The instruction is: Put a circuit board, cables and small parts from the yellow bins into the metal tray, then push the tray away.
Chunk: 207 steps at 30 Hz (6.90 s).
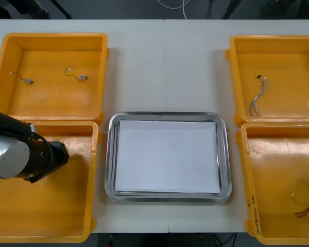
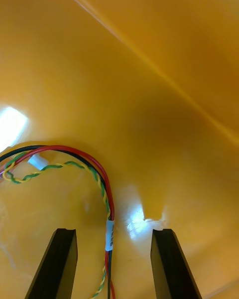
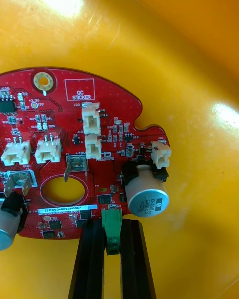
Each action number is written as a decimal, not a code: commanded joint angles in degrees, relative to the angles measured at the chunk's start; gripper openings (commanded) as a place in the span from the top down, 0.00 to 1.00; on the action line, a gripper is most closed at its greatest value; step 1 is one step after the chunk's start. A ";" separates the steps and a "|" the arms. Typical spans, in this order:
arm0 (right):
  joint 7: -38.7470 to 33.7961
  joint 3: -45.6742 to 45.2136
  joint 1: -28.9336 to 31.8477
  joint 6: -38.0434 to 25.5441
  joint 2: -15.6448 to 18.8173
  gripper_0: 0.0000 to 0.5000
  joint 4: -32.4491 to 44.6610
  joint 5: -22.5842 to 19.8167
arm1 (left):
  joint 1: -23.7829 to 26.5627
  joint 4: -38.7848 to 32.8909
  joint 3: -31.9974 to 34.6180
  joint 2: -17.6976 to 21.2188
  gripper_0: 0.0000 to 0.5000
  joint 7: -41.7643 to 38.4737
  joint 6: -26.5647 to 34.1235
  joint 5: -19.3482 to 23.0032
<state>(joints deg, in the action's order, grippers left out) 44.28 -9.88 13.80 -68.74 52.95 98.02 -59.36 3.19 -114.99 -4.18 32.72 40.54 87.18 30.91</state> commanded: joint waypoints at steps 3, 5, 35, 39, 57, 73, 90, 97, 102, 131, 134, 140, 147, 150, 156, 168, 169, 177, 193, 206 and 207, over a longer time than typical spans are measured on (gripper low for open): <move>-2.01 1.44 -0.97 0.63 -0.40 0.14 -0.38 0.91 | -0.81 -4.10 1.19 -0.55 1.00 0.07 5.28 -0.14; -2.01 2.05 -1.14 1.07 -0.48 0.14 -0.90 0.82 | -0.73 -6.48 2.42 -0.38 1.00 0.16 8.44 0.21; -2.62 3.64 -2.46 1.33 -0.40 1.00 -1.52 1.70 | 12.28 -20.71 5.50 3.32 1.00 5.52 22.82 7.59; -2.36 2.32 -4.39 -1.39 -0.40 1.00 -1.43 2.32 | 14.66 -20.63 2.42 4.19 1.00 8.24 22.82 8.03; -1.74 -5.77 -7.91 -18.97 3.56 1.00 6.30 1.70 | 27.22 -19.92 -16.56 4.19 1.00 6.66 22.82 14.36; -0.95 -12.98 -8.52 -27.41 9.27 1.00 13.25 -6.38 | 33.90 -13.07 -30.71 0.77 1.00 2.97 22.82 12.25; 3.44 -11.66 -14.50 -30.40 11.91 1.00 22.65 -10.60 | 36.54 -6.65 -43.10 -1.08 1.00 -1.16 18.72 5.83; 11.62 -8.05 -19.42 -30.40 11.91 1.00 23.88 -11.74 | 36.72 -3.93 -46.27 -2.05 0.99 -3.27 14.24 4.60; 17.68 -5.15 -22.94 -30.31 11.91 1.00 23.97 -12.45 | 36.72 -2.61 -48.38 -2.05 1.00 -4.59 10.55 3.99; 29.02 5.75 -33.05 -29.78 11.91 1.00 26.87 -13.33 | 36.54 0.47 -54.71 -1.61 0.89 -10.39 4.75 3.37; 29.46 6.98 -34.28 -29.78 11.91 1.00 26.87 -13.24 | 36.54 0.47 -54.71 -1.61 0.35 -10.65 4.75 3.28; 30.60 11.46 -37.27 -29.87 12.00 1.00 28.19 -11.22 | 36.54 0.47 -54.71 -1.61 0.00 -11.36 3.61 3.11; 31.57 15.68 -40.08 -29.78 12.00 1.00 28.72 -9.99 | 36.63 0.38 -53.12 -1.69 0.00 -11.97 3.52 2.93; 31.92 17.17 -41.22 -29.78 12.00 1.00 28.80 -10.16 | 36.98 -0.24 -50.93 -1.61 0.00 -11.36 5.10 3.64; 32.45 18.58 -42.36 -29.69 12.00 1.00 28.98 -10.34 | 38.56 -1.29 -45.30 -1.69 0.00 -9.95 10.81 8.47; 33.15 19.10 -42.45 -29.69 11.91 1.00 28.98 -10.34 | 40.14 -2.70 -33.70 -0.64 0.00 -8.02 20.92 13.39; 33.32 19.63 -42.63 -29.69 11.91 1.00 28.98 -10.25 | 40.14 -2.78 -32.29 -0.46 0.00 -7.84 21.27 13.92; 34.03 25.78 -46.76 -28.11 10.85 1.00 29.15 -9.99 | 40.50 -2.43 -24.47 0.42 0.00 -2.66 22.82 15.15; 34.99 40.64 -57.13 -25.83 4.88 1.00 30.12 -5.42 | 42.69 7.15 -11.46 1.38 0.00 5.43 22.82 15.41; 37.19 47.85 -59.33 -25.83 -0.40 1.00 31.26 -0.41 | 42.87 17.52 -1.36 3.49 0.00 18.61 22.82 8.91; 37.37 48.81 -59.33 -25.91 -0.92 1.00 31.62 0.56 | 43.13 18.66 -0.74 3.76 0.00 19.76 22.82 7.85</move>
<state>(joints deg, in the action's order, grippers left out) 80.14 36.39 -43.49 -95.02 53.86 127.08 -60.81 43.18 -98.13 -7.58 33.56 57.16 109.59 41.53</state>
